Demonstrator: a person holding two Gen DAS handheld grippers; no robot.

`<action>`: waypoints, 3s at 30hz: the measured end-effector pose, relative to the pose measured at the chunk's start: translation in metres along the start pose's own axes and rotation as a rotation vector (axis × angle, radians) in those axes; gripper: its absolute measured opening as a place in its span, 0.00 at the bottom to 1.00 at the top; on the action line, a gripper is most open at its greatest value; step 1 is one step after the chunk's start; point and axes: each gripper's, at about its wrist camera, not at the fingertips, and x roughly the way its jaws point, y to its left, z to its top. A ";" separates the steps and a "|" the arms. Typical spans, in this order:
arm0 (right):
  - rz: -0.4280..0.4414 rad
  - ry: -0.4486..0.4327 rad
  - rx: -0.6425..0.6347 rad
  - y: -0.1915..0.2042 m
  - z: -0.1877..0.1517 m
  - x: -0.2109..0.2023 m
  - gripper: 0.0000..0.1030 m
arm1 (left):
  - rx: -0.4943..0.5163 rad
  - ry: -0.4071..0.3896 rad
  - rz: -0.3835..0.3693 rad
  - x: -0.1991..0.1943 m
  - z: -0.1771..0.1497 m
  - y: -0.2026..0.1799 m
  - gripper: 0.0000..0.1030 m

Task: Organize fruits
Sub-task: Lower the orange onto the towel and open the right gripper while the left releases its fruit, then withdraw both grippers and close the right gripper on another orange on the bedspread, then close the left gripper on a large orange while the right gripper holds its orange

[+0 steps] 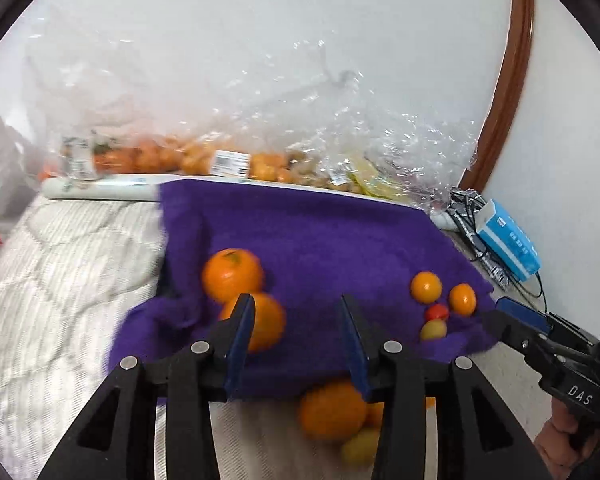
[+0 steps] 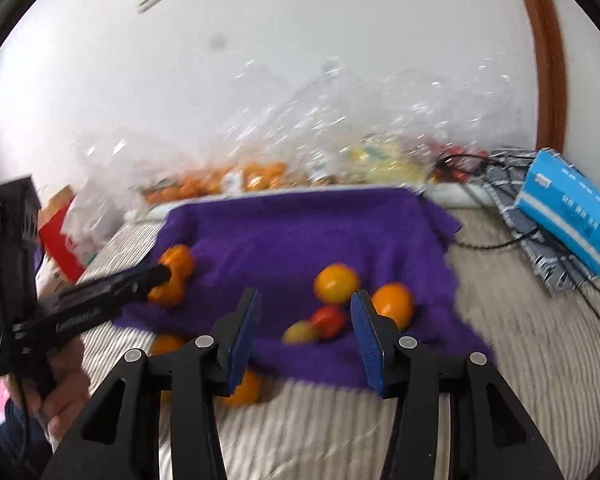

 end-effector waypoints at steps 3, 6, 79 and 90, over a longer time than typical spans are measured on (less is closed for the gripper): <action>-0.003 0.042 -0.027 0.018 -0.015 0.004 0.44 | -0.002 -0.003 0.039 -0.018 -0.012 0.017 0.40; 0.007 0.089 -0.033 0.029 -0.030 0.014 0.39 | -0.041 -0.010 0.072 -0.037 -0.031 0.035 0.40; -0.024 -0.079 0.113 -0.031 -0.077 -0.053 0.33 | -0.033 0.181 -0.058 0.011 -0.042 -0.026 0.47; -0.019 -0.066 0.113 -0.031 -0.076 -0.051 0.33 | -0.025 0.173 -0.003 0.002 -0.047 -0.015 0.38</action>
